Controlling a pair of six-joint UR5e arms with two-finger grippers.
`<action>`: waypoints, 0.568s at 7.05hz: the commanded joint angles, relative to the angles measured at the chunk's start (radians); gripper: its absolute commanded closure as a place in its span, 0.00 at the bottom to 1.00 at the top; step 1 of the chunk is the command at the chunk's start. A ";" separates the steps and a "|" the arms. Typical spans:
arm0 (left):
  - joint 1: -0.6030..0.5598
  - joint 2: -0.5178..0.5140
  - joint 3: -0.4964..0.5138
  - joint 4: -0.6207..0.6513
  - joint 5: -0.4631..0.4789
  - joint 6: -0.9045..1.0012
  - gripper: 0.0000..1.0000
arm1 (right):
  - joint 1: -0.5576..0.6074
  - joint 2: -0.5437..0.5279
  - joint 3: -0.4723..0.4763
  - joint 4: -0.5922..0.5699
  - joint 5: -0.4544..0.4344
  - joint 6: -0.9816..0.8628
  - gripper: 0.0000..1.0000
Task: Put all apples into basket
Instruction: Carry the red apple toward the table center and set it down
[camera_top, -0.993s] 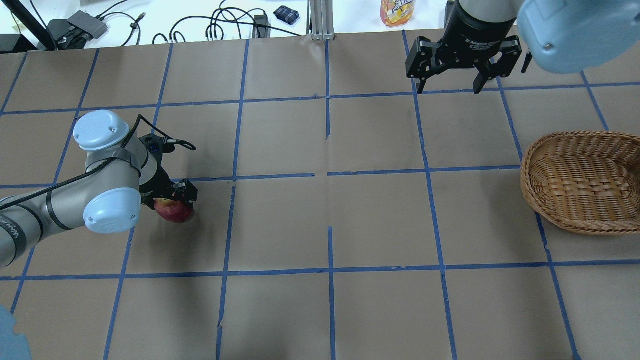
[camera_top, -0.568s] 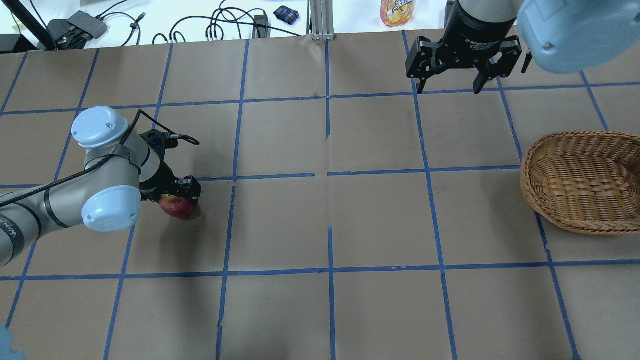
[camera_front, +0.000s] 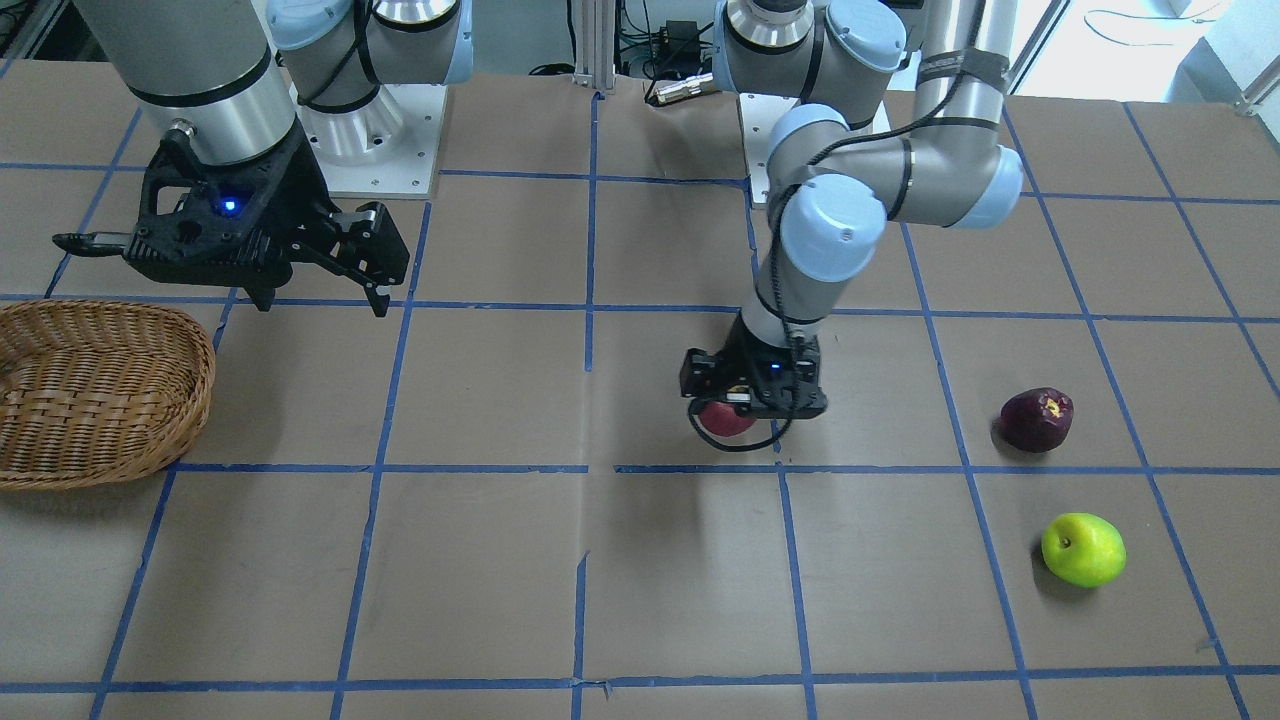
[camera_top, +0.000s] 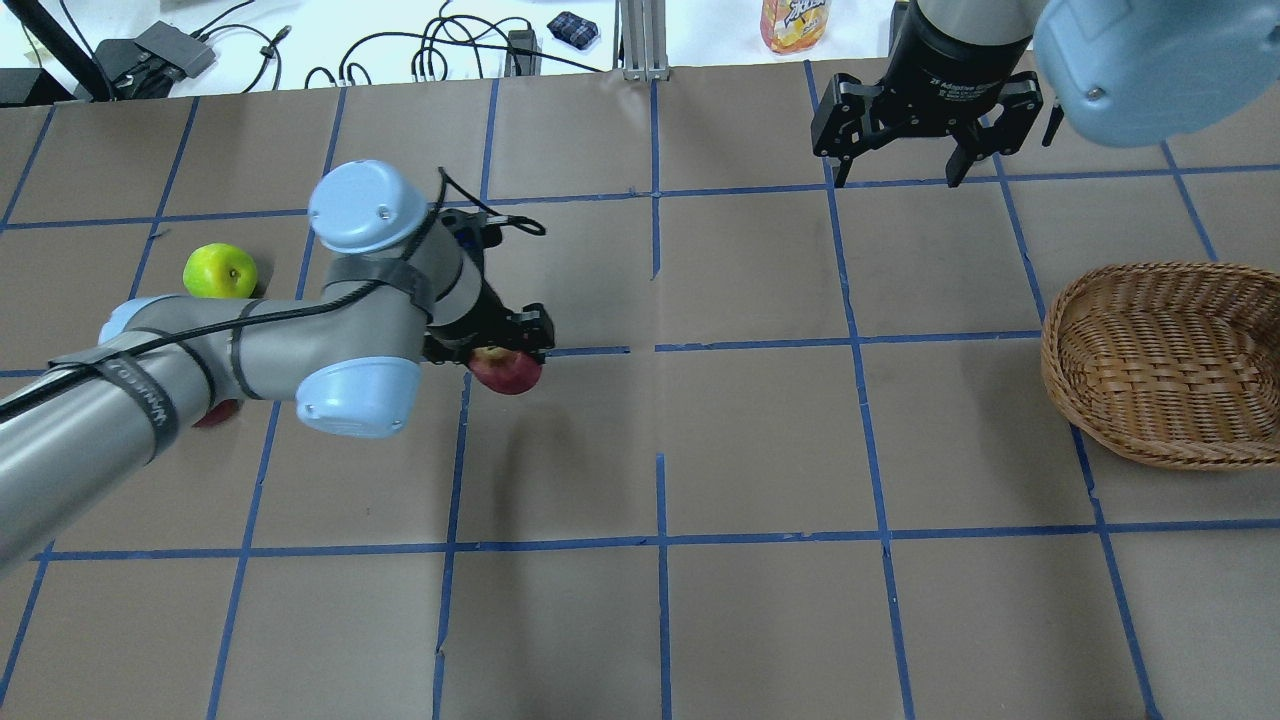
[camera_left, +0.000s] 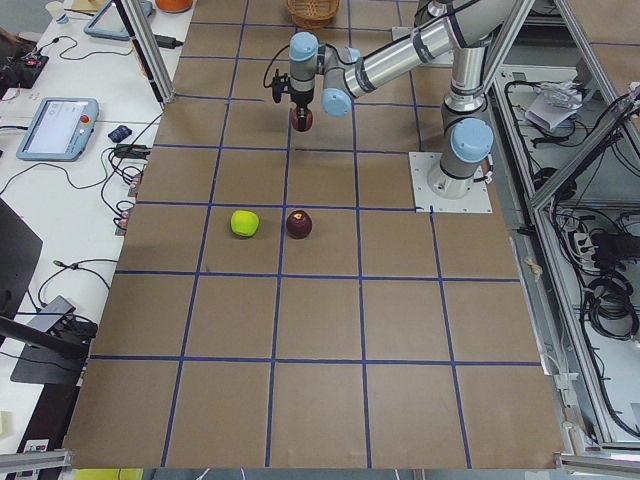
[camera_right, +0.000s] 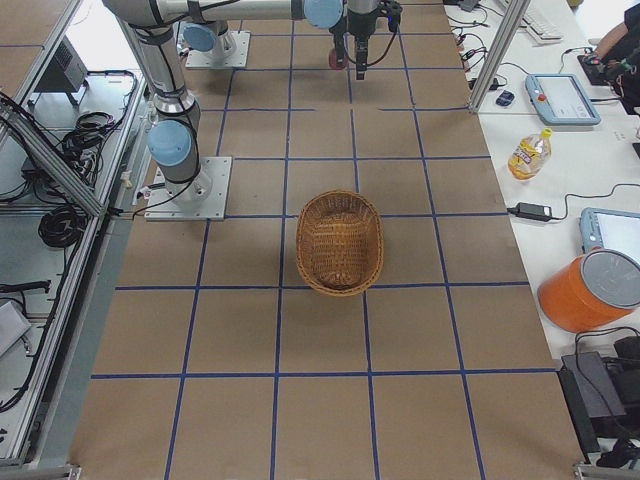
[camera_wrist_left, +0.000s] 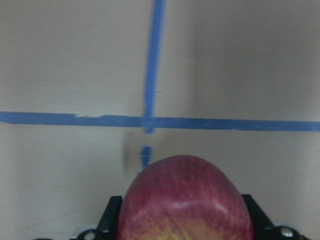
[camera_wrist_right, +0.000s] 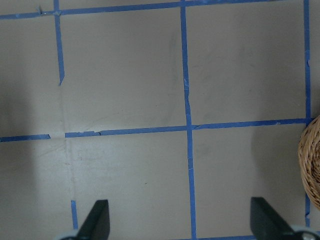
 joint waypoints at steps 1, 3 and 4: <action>-0.151 -0.119 0.137 0.033 -0.080 -0.199 0.88 | 0.000 -0.001 0.000 0.001 0.000 -0.001 0.00; -0.167 -0.196 0.160 0.077 -0.068 -0.200 0.87 | 0.000 0.000 0.003 0.001 0.002 0.000 0.00; -0.167 -0.235 0.162 0.132 -0.068 -0.195 0.83 | 0.000 -0.001 0.005 -0.001 0.002 0.002 0.00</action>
